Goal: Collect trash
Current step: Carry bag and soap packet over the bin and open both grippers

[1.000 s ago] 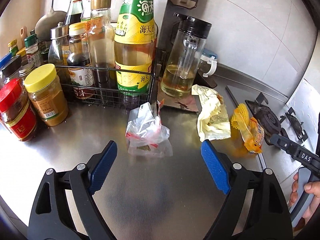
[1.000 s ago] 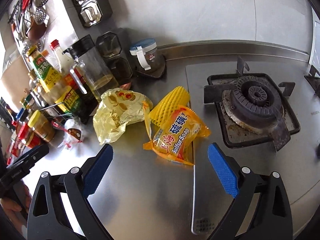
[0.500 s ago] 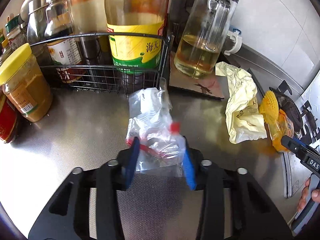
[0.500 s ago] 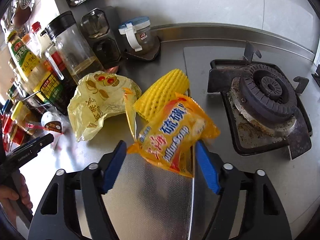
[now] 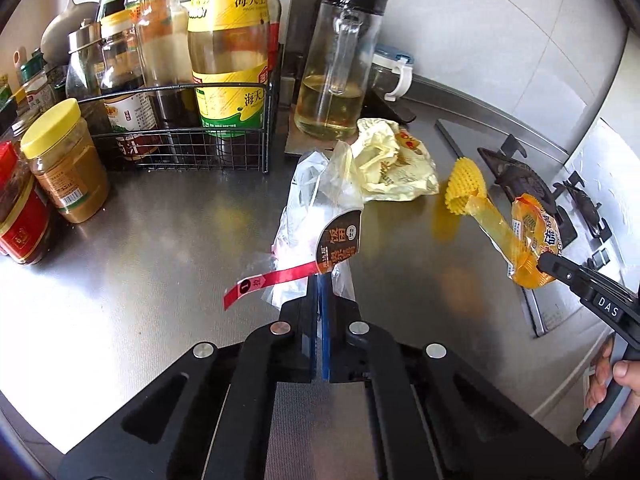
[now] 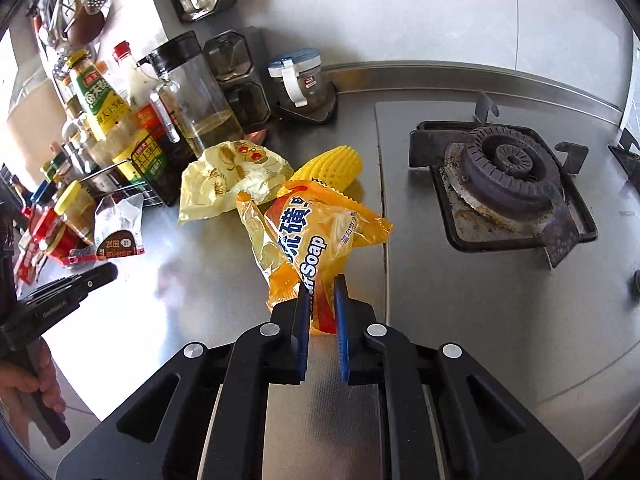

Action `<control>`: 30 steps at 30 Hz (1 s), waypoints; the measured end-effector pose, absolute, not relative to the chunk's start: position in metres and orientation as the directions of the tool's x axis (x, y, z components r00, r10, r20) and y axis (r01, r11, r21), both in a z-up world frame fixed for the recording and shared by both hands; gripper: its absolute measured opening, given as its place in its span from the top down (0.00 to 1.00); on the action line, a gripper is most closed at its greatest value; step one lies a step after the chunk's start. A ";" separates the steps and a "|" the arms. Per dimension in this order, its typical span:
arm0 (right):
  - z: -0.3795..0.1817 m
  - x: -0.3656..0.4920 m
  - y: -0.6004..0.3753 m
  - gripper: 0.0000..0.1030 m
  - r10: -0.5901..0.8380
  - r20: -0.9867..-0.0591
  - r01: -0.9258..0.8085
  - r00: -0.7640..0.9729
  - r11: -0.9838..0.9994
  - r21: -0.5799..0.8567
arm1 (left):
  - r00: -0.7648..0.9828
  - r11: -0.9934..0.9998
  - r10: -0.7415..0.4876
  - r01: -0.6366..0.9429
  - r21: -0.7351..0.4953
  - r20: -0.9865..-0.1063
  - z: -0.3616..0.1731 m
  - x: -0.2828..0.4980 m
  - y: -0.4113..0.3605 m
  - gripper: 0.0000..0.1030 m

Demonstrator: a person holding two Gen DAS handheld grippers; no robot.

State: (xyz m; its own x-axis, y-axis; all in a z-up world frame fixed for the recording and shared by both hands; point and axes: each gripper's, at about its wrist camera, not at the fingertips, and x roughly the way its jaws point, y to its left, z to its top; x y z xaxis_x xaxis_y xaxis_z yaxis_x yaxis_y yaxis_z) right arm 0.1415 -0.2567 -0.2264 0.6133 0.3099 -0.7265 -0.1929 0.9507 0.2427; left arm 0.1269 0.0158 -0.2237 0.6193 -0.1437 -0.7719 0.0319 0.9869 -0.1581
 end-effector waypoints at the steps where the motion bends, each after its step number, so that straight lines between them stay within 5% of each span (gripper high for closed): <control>1: -0.224 0.132 -0.258 0.88 0.312 -0.723 -0.192 0.616 0.950 0.246 | 0.623 0.987 -0.149 0.040 -0.158 -0.768 -0.221 0.117 0.013 1.00; 19: -0.236 -0.063 -0.250 0.87 0.357 -0.736 -0.231 0.575 0.934 0.272 | 0.598 0.968 -0.251 0.145 -0.205 -0.761 -0.228 -0.080 -0.012 1.00; 30: -0.306 -0.114 -0.224 0.87 0.349 -0.831 -0.246 0.434 0.933 0.263 | 0.488 0.957 -0.289 0.113 -0.268 -0.824 -0.295 -0.153 -0.008 1.00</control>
